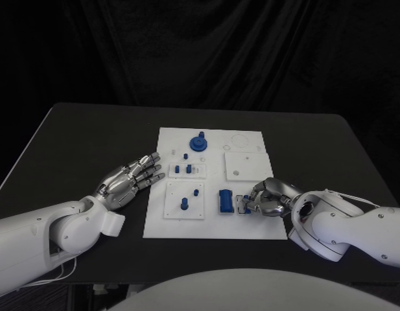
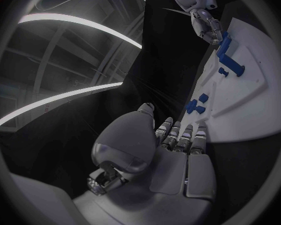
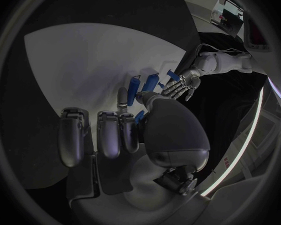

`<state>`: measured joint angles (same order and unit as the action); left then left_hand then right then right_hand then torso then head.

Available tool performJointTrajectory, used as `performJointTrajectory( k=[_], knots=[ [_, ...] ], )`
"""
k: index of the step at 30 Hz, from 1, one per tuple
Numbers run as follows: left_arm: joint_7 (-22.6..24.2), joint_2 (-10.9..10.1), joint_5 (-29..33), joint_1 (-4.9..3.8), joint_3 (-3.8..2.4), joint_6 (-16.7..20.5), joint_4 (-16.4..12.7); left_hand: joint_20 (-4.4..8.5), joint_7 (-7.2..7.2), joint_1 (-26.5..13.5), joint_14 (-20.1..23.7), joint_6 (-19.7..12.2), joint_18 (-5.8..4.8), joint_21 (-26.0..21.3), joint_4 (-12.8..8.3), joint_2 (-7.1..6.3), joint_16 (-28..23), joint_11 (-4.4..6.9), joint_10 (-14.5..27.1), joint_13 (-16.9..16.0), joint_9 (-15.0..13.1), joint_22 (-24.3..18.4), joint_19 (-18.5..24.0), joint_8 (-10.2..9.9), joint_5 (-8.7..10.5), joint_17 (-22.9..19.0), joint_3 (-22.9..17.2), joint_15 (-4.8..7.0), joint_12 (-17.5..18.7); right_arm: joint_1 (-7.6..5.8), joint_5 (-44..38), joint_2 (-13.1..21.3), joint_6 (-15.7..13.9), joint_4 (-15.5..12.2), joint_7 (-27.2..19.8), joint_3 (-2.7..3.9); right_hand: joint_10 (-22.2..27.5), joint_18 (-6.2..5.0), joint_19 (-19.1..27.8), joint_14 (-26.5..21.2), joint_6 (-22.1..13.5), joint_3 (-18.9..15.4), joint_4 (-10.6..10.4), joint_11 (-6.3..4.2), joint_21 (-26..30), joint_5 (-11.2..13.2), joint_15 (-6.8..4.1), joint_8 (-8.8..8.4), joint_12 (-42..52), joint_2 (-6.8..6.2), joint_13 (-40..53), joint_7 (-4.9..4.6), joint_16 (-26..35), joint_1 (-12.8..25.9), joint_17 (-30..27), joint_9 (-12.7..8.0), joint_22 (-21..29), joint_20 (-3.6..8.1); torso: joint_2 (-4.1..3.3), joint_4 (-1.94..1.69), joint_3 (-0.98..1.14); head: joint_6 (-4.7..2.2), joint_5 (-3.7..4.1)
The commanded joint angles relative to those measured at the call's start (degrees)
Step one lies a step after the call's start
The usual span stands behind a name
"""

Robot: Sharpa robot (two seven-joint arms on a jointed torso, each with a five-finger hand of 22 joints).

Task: Assemble the parts on the task board

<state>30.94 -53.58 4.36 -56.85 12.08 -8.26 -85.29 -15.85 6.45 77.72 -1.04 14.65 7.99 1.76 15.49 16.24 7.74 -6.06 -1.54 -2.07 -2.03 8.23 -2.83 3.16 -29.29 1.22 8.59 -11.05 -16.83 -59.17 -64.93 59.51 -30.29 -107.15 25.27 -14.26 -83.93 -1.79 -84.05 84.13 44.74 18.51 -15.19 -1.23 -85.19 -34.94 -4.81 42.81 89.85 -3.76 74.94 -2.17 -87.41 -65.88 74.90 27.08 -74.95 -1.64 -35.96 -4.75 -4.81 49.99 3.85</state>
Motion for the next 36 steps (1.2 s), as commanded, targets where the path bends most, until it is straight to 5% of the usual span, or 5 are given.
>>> performJointTrajectory(
  k=[1, 9, 29, 36],
  knots=[
    [0.3, 0.1, -0.1, 0.17, 0.01, -0.5, 0.0, -0.29, 0.22, 0.7, -0.1, 0.1, 0.89, 0.2, 0.0, 0.0, 0.2, -0.2, -0.1, 0.0, -0.1, -0.1, -0.2, 0.2, -0.28, 0.1, -0.2, -0.29, -0.3, 0.13, 0.6, -0.1, 0.8, 0.1, 0.3, 0.01, -6.1, 0.46, -3.7, 4.8, 0.2, -0.1, -0.4, -0.35, 0.3, 1.5, -0.3, -0.46, 0.2, 0.16, 15.1, -0.45, 0.2, 0.7, 8.9, 0.3, -13.3, 0.41, 0.0, 0.08, 0.05, 0.01, -0.11],
    [0.3, 0.1, -0.1, 0.18, 0.01, -0.5, 0.0, -0.29, 0.22, 0.7, -0.1, 0.1, 0.89, 0.2, 0.0, 0.0, 0.2, -0.2, -0.1, 0.0, -0.1, -0.1, -0.2, 0.2, -0.28, 0.1, -0.2, -0.29, -0.3, 0.13, 0.6, -0.5, 0.2, 0.4, -0.3, 0.01, -6.1, 0.43, -3.7, 4.8, 0.2, -0.5, -0.6, -0.27, 0.4, 4.0, -0.24, -0.94, 0.2, 0.43, 15.1, -0.53, 0.2, 1.1, 8.8, 0.7, -13.3, 0.35, -0.01, 0.09, 0.05, 0.01, -0.23],
    [0.1, 0.4, -0.1, 0.3, 0.01, -0.7, 0.4, -0.28, 0.29, 0.8, -0.1, 0.1, 0.91, 0.2, 0.0, 0.0, 0.3, -0.28, -0.2, -0.1, -0.1, 0.0, -0.2, 0.3, -0.3, 0.1, -0.2, -0.26, -0.3, 0.13, 0.6, -0.9, -0.5, 0.8, -0.7, 0.02, -6.1, 0.33, -3.5, 4.6, 1.0, -5.2, -1.5, 0.09, 0.7, 18.0, 0.1, -3.27, 0.2, 2.82, 15.1, -0.88, 0.3, 8.9, 8.2, 2.5, -13.1, -0.01, 0.02, 0.09, 0.01, 0.01, -0.41],
    [0.0, 0.4, -0.1, 0.42, 0.01, -0.7, 0.4, -0.27, 0.31, 0.8, -0.1, 0.1, 0.91, 0.2, 0.0, 0.01, 0.2, -0.27, -0.2, -0.1, -0.1, -0.1, -0.2, 0.3, -0.3, 0.1, -0.3, -0.26, -0.4, 0.13, 0.6, -0.6, -1.4, 0.6, -1.5, 0.02, -6.1, 0.34, -3.5, 4.7, 1.2, -8.6, -1.5, -0.02, 0.7, 18.9, 0.01, -3.62, 0.2, 3.42, 15.1, -0.73, 0.2, 12.3, 8.3, 3.1, -13.1, 0.06, 0.01, 0.07, 0.04, 0.01, -0.45]
  ],
)
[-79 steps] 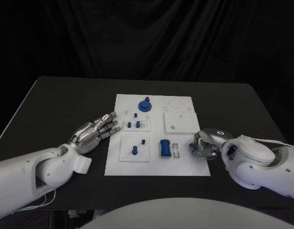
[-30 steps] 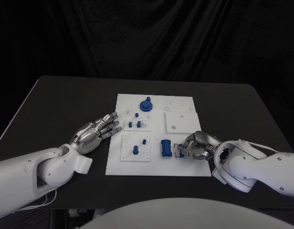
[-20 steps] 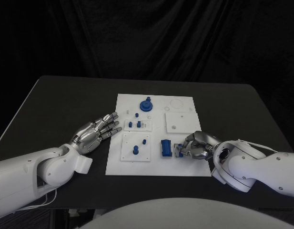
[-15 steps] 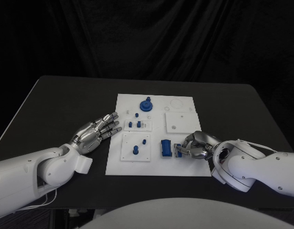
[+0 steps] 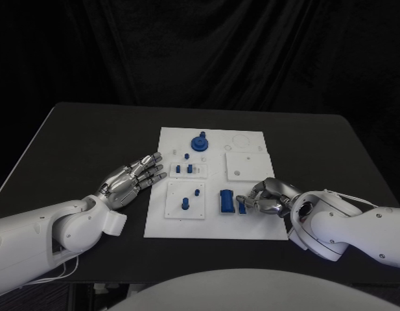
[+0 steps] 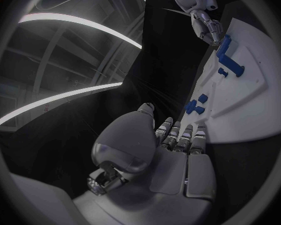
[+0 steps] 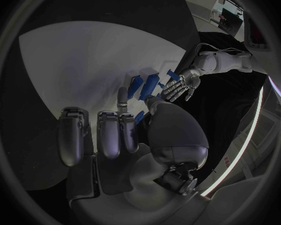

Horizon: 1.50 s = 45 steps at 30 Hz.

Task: Assemble the parts on the task board

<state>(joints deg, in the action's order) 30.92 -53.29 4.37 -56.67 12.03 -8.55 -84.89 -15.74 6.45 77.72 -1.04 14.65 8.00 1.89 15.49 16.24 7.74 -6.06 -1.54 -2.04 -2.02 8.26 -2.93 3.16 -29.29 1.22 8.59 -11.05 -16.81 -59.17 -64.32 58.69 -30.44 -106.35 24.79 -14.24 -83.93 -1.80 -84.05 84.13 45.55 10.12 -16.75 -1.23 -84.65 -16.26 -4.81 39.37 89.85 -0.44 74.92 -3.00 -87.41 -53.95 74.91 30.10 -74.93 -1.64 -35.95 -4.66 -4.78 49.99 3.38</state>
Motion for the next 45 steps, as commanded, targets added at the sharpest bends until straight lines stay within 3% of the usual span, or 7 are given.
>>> performJointTrajectory(
  k=[1, 8, 15, 20, 25, 30, 45],
  knots=[
    [0.0, 0.1, -0.1, 0.24, 0.06, -0.4, 0.0, -0.37, 0.35, 0.8, -0.1, 0.1, 0.9, 0.1, 0.0, 0.04, 0.2, -0.26, -0.2, -0.1, -0.1, -0.1, -0.1, 0.3, -0.32, 0.1, -0.3, -0.26, -0.4, 0.13, 0.0, 0.3, -1.5, -0.3, -1.2, 0.0, -6.1, 0.36, -3.5, 4.7, 0.6, -0.3, 0.2, -0.08, 0.1, -0.2, -0.02, -0.11, 0.2, 0.3, 15.1, 0.18, 0.2, 0.2, 8.3, 0.2, -13.2, 0.08, 0.0, -0.03, 0.02, 0.01, 0.02],
    [0.1, -0.1, -0.1, 0.32, 0.06, -0.3, -0.1, -0.37, 0.38, 0.8, -0.1, 0.1, 0.9, 0.1, 0.0, 0.05, 0.3, -0.24, -0.2, -0.1, -0.1, -0.1, -0.1, 0.3, -0.32, 0.1, -0.3, -0.26, -0.4, 0.13, 0.0, 1.5, -2.2, -1.1, -2.2, -0.02, -6.1, 0.42, -3.6, 4.7, 0.8, -1.2, 0.5, -0.3, -0.1, -4.9, -0.21, 0.18, 0.2, 0.71, 15.1, 0.41, 0.0, -2.2, 8.7, 1.3, -13.3, 0.26, 0.0, -0.03, 0.03, 0.01, -0.06],
    [0.1, -0.3, -0.1, 0.37, 0.06, -0.2, -0.2, -0.37, 0.51, 0.8, -0.1, 0.2, 0.91, 0.1, 0.0, 0.06, 0.3, -0.17, -0.2, -0.1, -0.1, -0.1, -0.1, 0.3, -0.32, 0.1, -0.3, -0.26, -0.4, 0.22, 0.0, 3.1, -1.6, -2.4, -2.5, -0.04, -6.1, 0.42, -3.6, 4.7, 0.7, -1.6, 1.0, -0.38, -0.1, -6.2, -0.29, 0.54, 0.2, 0.34, 15.1, 0.49, -0.1, -4.4, 8.6, 2.2, -13.3, 0.35, 0.0, 0.08, 0.01, 0.01, -0.16],
    [0.0, -0.4, -0.1, 0.39, 0.06, -0.2, -0.3, -0.37, 0.51, 0.8, -0.1, 0.2, 0.91, 0.1, 0.0, 0.06, 0.3, -0.17, -0.2, -0.1, -0.1, -0.1, -0.1, 0.3, -0.32, 0.1, -0.3, -0.26, -0.4, 0.58, -0.4, 4.0, 0.0, -3.1, -2.1, -0.05, -6.1, 0.38, -3.6, 4.7, 0.6, -2.1, 2.4, -0.66, 0.0, -6.9, -0.51, 2.17, 0.2, -0.42, 15.1, 0.85, -0.1, -7.8, 8.6, 4.1, -13.2, 0.51, -0.02, 0.14, 0.03, 0.01, -0.05],
    [0.0, -0.4, -0.1, 0.4, 0.06, -0.1, -0.3, -0.37, 0.51, 0.8, -0.1, 0.2, 0.91, 0.1, 0.0, 0.06, 0.3, -0.17, -0.2, -0.1, -0.1, -0.1, -0.1, 0.3, -0.32, 0.1, -0.3, -0.26, -0.4, 0.89, -1.8, 4.2, 1.3, -3.3, -1.6, -0.05, -6.1, 0.32, -3.4, 4.7, 0.1, -3.6, 3.3, -1.08, 0.2, -4.3, -0.87, 4.97, 0.2, -1.04, 15.1, 1.33, -0.2, -10.4, 8.7, 7.1, -13.1, 0.83, 0.02, 0.11, 0.03, 0.01, -0.03],
    [0.0, -0.3, -0.1, 0.41, 0.06, -0.1, -0.3, -0.37, 0.51, 0.8, -0.1, 0.2, 0.91, 0.1, 0.0, 0.06, 0.3, -0.17, -0.2, -0.1, -0.1, -0.1, -0.1, 0.3, -0.32, 0.1, -0.3, -0.26, -0.4, 1.01, -2.2, 4.0, 2.4, -3.3, -1.2, -0.05, -6.1, 0.22, -3.2, 4.7, -0.4, -5.1, 2.8, -1.21, 0.7, -0.8, -0.98, 6.41, 0.2, -1.01, 15.1, 1.47, -0.1, -10.6, 8.6, 8.9, -13.0, 0.95, 0.02, 0.09, -0.01, 0.01, -0.12],
    [0.0, -0.2, -0.1, 0.42, 0.06, -0.2, -0.3, -0.36, 0.58, 0.9, -0.1, 0.3, 0.92, 0.1, 0.0, 0.02, 0.3, -0.16, -0.2, -0.1, -0.1, 0.0, -0.1, 0.4, -0.34, 0.1, -0.4, -0.24, -0.5, 1.1, -2.4, 3.2, 3.4, -2.6, -0.7, -0.05, -6.1, 0.1, -3.0, 4.7, -0.6, -6.2, 3.1, -1.37, 1.2, 1.1, -1.09, 7.43, 0.2, -1.08, 15.1, 1.67, -0.1, -11.9, 8.6, 10.2, -12.8, 1.06, -0.06, -0.1, 0.02, 0.01, 0.09]
  ],
)
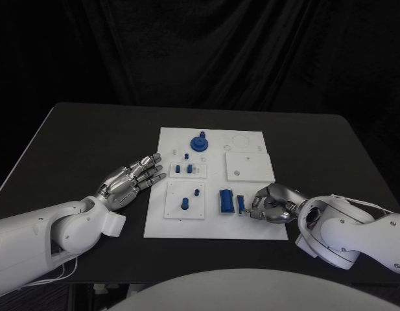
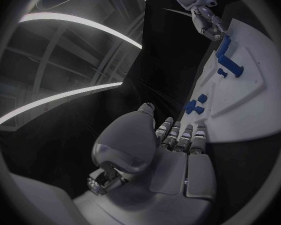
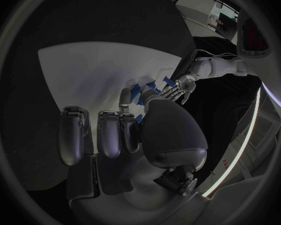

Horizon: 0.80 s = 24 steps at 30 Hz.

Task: Assemble the parts on the task board

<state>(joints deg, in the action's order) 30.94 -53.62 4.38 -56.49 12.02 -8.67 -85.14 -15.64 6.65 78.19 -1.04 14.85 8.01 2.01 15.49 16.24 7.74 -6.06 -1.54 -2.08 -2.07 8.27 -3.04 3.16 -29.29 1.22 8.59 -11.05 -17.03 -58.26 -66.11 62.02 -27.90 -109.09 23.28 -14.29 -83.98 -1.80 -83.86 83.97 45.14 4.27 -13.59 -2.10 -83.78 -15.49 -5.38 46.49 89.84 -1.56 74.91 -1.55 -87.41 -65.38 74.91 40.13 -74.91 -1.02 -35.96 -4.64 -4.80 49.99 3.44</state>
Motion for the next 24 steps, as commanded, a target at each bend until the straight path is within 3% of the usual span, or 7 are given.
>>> performJointTrajectory(
  k=[1, 7, 18, 24],
  knots=[
    [-0.1, 0.1, -0.1, 0.25, 0.07, -0.1, 0.0, -0.47, 0.38, 0.4, -0.1, 0.1, 0.9, 0.0, 0.0, 0.03, 0.3, -0.16, -0.2, -0.1, -0.1, 0.0, 0.0, 0.4, -0.34, 0.1, -0.4, -0.24, -0.3, 0.2, -0.6, -0.2, 0.8, 0.2, 0.8, -0.01, -6.0, 0.1, -3.2, 4.8, -0.2, -0.3, 0.0, -0.5, 0.3, 0.4, -0.53, 0.31, 0.2, 0.04, 15.1, 0.21, -0.1, -0.5, 8.6, 0.1, -12.8, 0.44, -0.06, -0.11, 0.05, 0.01, 0.01],
    [0.0, 0.2, -0.1, 0.26, 0.07, -0.2, 0.0, -0.47, 0.4, 0.4, -0.1, 0.1, 0.9, 0.0, -0.1, -0.03, 0.3, -0.17, -0.2, 0.0, -0.1, -0.1, 0.0, 0.4, -0.34, 0.1, -0.3, -0.24, -0.3, 0.2, -0.6, -0.8, 0.7, 0.9, 0.8, 0.0, -6.0, 0.09, -3.2, 4.8, -0.2, -0.3, 0.1, -0.62, 0.3, 0.2, -0.62, 0.76, 0.2, 0.61, 15.1, 0.38, -0.1, -1.2, 8.6, 0.6, -12.8, 0.5, -0.04, -0.06, 0.06, 0.01, -0.03],
    [0.0, 0.2, -0.1, 0.28, 0.07, -0.2, 0.1, -0.47, 0.4, 0.4, -0.1, 0.0, 0.91, 0.0, -0.1, -0.1, 0.3, -0.18, -0.2, 0.0, -0.1, -0.1, 0.0, 0.4, -0.33, 0.1, -0.3, -0.23, -0.2, 0.2, -0.6, -1.9, 1.0, 2.2, 0.4, 0.02, -6.0, 0.05, -3.1, 4.8, -0.7, 0.3, 2.5, -1.03, 0.5, -1.9, -0.97, 1.17, 0.2, 1.09, 15.1, 0.82, -0.2, -5.9, 8.7, 1.7, -12.8, 0.84, 0.01, -0.12, 0.09, 0.01, -0.06],
    [0.0, 0.3, -0.1, 0.31, 0.07, -0.3, 0.2, -0.46, 0.41, 0.4, -0.1, 0.1, 0.91, 0.0, -0.1, -0.16, 0.3, -0.19, -0.2, 0.0, -0.1, -0.1, 0.0, 0.4, -0.33, 0.1, -0.3, -0.23, -0.3, 0.2, -0.6, -2.0, 1.5, 2.5, 0.2, 0.02, -6.0, 0.03, -3.1, 4.9, -0.5, 0.4, 3.3, -1.09, 0.6, 0.4, -1.05, 1.19, 0.2, 1.36, 15.1, 0.87, -0.3, -7.6, 8.8, 2.0, -12.7, 0.94, 0.03, -0.13, 0.07, 0.01, 0.07]
  ],
)
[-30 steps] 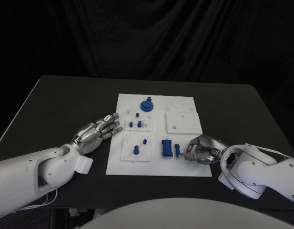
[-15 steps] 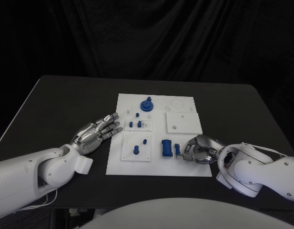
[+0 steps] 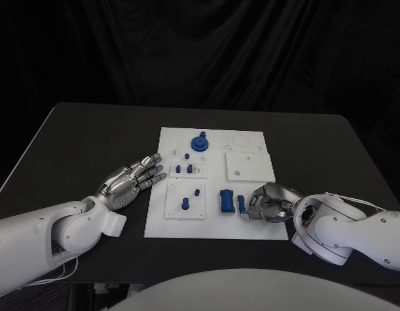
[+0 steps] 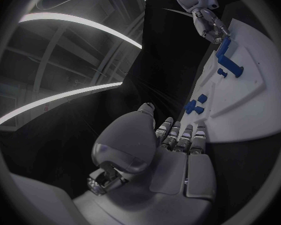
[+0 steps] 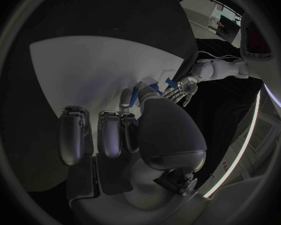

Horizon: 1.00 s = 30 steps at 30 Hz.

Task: Assemble the parts on the task board

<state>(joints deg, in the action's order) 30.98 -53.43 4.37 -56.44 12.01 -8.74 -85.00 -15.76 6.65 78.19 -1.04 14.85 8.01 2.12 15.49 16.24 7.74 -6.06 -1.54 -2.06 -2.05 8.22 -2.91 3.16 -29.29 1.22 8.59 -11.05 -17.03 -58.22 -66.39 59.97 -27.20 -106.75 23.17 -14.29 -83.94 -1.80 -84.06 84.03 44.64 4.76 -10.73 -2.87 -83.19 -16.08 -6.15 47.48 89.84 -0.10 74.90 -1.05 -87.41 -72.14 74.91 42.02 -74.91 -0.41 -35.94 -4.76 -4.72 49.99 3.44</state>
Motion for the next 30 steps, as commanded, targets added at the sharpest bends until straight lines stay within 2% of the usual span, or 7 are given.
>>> performJointTrajectory(
  k=[1, 5, 8, 9, 10, 23, 30],
  knots=[
    [-0.1, 0.1, -0.1, 0.26, 0.08, -0.3, 0.1, -0.34, 0.41, 0.4, -0.1, 0.1, 0.91, -0.1, -0.1, -0.16, 0.3, -0.19, -0.2, -0.1, -0.1, 0.0, -0.2, 0.4, -0.33, 0.1, -0.3, -0.23, -0.3, 0.17, -0.4, 0.0, 0.9, 0.1, 0.3, 0.01, -6.1, 0.01, -2.9, 4.8, 0.0, -0.2, 0.5, -0.3, 0.1, 1.9, -0.27, 0.19, 0.2, -0.14, 15.1, 0.35, -0.3, -1.2, 8.8, 0.2, -12.7, 0.33, 0.0, -0.03, 0.0, 0.01, 0.1],
    [-0.1, 0.2, -0.1, 0.29, 0.08, -0.3, 0.1, -0.34, 0.41, 0.4, -0.1, 0.1, 0.91, -0.1, -0.1, -0.16, 0.3, -0.19, -0.2, -0.1, -0.1, 0.0, -0.2, 0.4, -0.33, 0.1, -0.3, -0.23, -0.3, 0.17, -0.4, 0.0, 1.1, 0.1, 0.2, 0.02, -6.1, 0.03, -2.9, 4.9, 0.1, -0.6, 0.7, -0.27, 0.1, 4.8, -0.25, 0.22, 0.2, -0.06, 15.1, 0.31, -0.3, -1.8, 9.0, 0.4, -12.7, 0.32, -0.01, -0.01, 0.02, 0.01, 0.12],
    [-0.1, 0.2, -0.1, 0.3, 0.08, -0.3, 0.3, -0.34, 0.41, 0.5, -0.1, 0.1, 0.91, -0.1, -0.1, -0.13, 0.3, -0.2, -0.2, -0.1, -0.1, -0.1, -0.1, 0.4, -0.35, 0.1, -0.3, -0.23, -0.3, 0.17, -0.4, 0.0, 1.3, 0.0, 0.2, 0.02, -6.1, 0.02, -2.9, 4.9, 0.4, -1.8, 0.6, -0.18, 0.1, 10.1, -0.16, 0.47, 0.2, -0.18, 15.1, 0.2, -0.5, -2.1, 9.3, 0.9, -12.7, 0.26, 0.0, 0.09, 0.0, 0.01, 0.0],
    [-0.1, 0.2, -0.1, 0.31, 0.08, -0.3, 0.3, -0.34, 0.41, 0.5, -0.1, 0.1, 0.91, -0.1, -0.1, -0.13, 0.3, -0.2, -0.2, -0.1, -0.1, -0.1, -0.1, 0.4, -0.35, 0.1, -0.3, -0.23, -0.3, 0.17, -0.4, 0.0, 1.4, 0.0, 0.1, 0.02, -6.1, 0.02, -2.9, 4.9, 0.3, -2.1, 0.6, -0.15, 0.2, 10.8, -0.15, 0.51, 0.2, -0.16, 15.1, 0.19, -0.5, -2.2, 9.3, 0.9, -12.7, 0.23, 0.02, 0.11, -0.01, 0.01, -0.02],
    [-0.1, 0.2, -0.1, 0.32, 0.08, -0.2, 0.3, -0.34, 0.41, 0.5, -0.1, 0.1, 0.91, -0.1, -0.1, -0.13, 0.3, -0.2, -0.2, -0.1, -0.1, -0.1, -0.1, 0.4, -0.35, 0.1, -0.3, -0.23, -0.3, 0.17, -0.4, 0.0, 1.4, -0.1, 0.1, 0.02, -6.1, 0.0, -2.8, 4.9, 0.4, -2.7, 0.3, -0.1, 0.2, 12.6, -0.1, 0.66, 0.2, -0.26, 15.1, 0.13, -0.5, -1.9, 9.4, 1.1, -12.7, 0.2, 0.03, 0.12, -0.01, 0.01, -0.01],
    [0.7, 0.1, -0.1, 0.4, 0.08, 0.0, 0.2, -0.34, 0.41, 0.5, -0.1, 0.1, 0.91, -0.1, -0.2, -0.11, 0.3, -0.21, -0.3, -0.1, -0.1, 0.0, -0.2, 0.4, -0.41, 0.1, -0.4, -0.22, -0.3, 0.16, -0.4, 1.3, 1.2, -1.6, -1.2, 0.04, -6.1, -0.08, -2.7, 4.9, 0.4, -5.4, -0.5, -0.06, 0.6, 13.3, -0.06, 1.3, 0.2, -1.52, 15.1, 0.09, -0.5, -0.9, 9.5, 1.9, -12.6, 0.18, 0.05, 0.1, 0.04, 0.01, -0.01],
    [3.5, -1.2, -0.1, 0.4, 0.07, 2.1, -1.8, -0.61, 1.1, 1.7, -0.8, 1.8, 0.61, 0.2, -1.5, -0.92, 2.5, -0.75, -1.0, -0.3, -0.3, 0.6, -0.7, 1.0, -2.69, 0.4, -0.6, -0.86, -2.0, -0.32, 0.0, 3.5, -1.5, -3.0, -4.6, 0.12, -6.1, -0.22, -2.4, 4.8, 0.5, -6.0, -0.9, -0.06, 1.2, 13.2, -0.05, 1.49, 0.2, -1.45, 15.1, 0.09, -0.3, -0.7, 8.9, 2.1, -12.4, 0.17, 0.06, 0.09, 0.01, 0.01, 0.08]
  ],
)
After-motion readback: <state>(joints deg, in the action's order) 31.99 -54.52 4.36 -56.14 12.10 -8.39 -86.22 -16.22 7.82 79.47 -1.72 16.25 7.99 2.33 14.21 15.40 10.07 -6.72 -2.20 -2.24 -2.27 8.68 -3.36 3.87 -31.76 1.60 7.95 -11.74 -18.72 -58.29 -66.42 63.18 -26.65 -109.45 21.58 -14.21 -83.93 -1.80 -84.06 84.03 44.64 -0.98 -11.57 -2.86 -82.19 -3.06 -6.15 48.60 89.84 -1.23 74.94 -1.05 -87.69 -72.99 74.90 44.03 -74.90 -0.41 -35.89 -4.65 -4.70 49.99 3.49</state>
